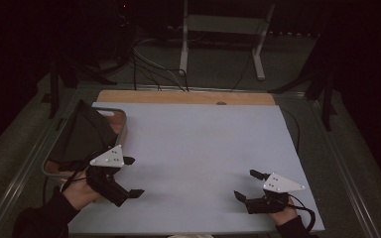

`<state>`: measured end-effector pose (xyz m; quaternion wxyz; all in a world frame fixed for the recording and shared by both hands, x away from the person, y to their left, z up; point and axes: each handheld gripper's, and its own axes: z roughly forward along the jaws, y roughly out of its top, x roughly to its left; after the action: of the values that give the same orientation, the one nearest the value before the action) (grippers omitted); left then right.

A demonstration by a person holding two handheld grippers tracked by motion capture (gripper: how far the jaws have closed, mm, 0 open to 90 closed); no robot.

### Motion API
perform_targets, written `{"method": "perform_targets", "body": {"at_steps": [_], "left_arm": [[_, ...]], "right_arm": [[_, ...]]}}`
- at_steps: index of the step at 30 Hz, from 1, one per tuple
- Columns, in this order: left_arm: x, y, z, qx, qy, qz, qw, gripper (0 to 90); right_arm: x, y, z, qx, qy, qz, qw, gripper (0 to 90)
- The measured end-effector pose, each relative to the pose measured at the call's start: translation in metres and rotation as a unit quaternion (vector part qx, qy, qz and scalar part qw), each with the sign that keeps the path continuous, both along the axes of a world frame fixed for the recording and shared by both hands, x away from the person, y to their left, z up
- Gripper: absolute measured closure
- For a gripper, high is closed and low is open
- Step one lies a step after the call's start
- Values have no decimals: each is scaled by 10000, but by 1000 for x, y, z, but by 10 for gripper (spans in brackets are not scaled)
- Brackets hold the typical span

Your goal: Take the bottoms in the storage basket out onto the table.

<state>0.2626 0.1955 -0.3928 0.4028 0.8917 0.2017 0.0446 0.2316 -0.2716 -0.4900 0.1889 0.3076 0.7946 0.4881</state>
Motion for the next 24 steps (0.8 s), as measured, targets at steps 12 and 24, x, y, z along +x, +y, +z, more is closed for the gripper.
{"method": "perform_targets", "body": {"at_steps": [12, 24], "left_arm": [[14, 15, 16, 25, -125, 355, 9993, 2], [30, 33, 32, 98, -301, 818, 9961, 2]], "right_arm": [[0, 1, 0, -16, -17, -8, 10000, 92], [0, 2, 0, -6, -48, -14, 10000, 92]]}}
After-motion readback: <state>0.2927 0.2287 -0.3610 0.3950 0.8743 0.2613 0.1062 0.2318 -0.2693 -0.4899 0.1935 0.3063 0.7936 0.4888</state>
